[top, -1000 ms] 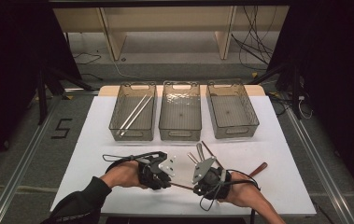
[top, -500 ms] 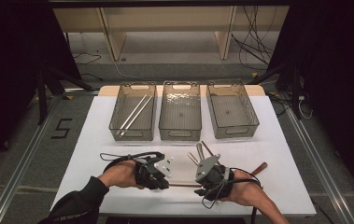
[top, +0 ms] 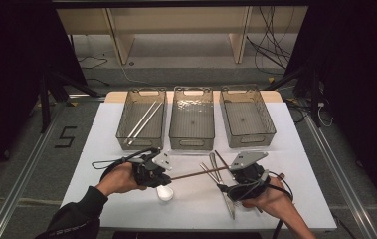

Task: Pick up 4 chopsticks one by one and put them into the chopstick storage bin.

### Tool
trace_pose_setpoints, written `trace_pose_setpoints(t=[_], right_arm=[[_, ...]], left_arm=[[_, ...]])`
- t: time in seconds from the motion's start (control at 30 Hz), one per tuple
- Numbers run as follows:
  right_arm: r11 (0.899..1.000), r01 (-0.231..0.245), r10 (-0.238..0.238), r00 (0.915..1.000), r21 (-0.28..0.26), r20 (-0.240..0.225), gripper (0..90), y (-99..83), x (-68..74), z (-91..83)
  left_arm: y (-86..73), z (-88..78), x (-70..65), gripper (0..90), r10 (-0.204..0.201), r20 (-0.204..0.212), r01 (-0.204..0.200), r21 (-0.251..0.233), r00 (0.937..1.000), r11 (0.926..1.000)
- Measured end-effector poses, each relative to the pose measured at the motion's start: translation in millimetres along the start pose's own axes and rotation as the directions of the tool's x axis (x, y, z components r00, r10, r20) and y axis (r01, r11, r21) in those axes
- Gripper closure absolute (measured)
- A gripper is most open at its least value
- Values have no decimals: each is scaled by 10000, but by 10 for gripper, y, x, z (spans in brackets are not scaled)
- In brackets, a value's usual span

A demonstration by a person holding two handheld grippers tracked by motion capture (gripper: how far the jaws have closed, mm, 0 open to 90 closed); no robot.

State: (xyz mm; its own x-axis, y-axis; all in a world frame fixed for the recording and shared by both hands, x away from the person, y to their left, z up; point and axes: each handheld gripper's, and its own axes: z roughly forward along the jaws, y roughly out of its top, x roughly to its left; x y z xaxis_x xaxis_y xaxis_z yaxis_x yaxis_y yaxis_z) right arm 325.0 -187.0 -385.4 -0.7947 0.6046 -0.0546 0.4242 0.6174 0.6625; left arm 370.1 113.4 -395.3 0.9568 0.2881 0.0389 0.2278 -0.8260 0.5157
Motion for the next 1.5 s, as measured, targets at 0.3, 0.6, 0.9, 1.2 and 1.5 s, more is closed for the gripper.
trace_pose_setpoints(t=[0.3, 0.6, 0.9, 1.2, 1.5], right_arm=[[9915, -1301, 1298, 9910, 79, 321, 320, -145, -119, 16], [9853, -1708, 1704, 9846, 93, 389, 311, -251, -166, 0], [9827, -1851, 1847, 9821, 74, 380, 308, -293, -177, -4], [9822, -1876, 1873, 9819, 104, 293, 301, -291, -163, 19], [9812, -1930, 1929, 9810, 30, 224, 286, -293, -169, 19]], left_arm=[[-106, -187, 231, 851, -1527, -1043, 1444, -826, 9828, 9861], [-295, -488, 571, 851, -3033, -1936, 2704, -1788, 9330, 9460], [-440, -644, 976, 851, -4365, -2575, 3803, -2408, 8621, 8930], [-475, -571, 1318, 851, -5177, -3056, 4604, -2426, 7991, 8539], [-487, -464, 1556, 851, -5676, -3308, 5160, -2367, 7539, 8233]])
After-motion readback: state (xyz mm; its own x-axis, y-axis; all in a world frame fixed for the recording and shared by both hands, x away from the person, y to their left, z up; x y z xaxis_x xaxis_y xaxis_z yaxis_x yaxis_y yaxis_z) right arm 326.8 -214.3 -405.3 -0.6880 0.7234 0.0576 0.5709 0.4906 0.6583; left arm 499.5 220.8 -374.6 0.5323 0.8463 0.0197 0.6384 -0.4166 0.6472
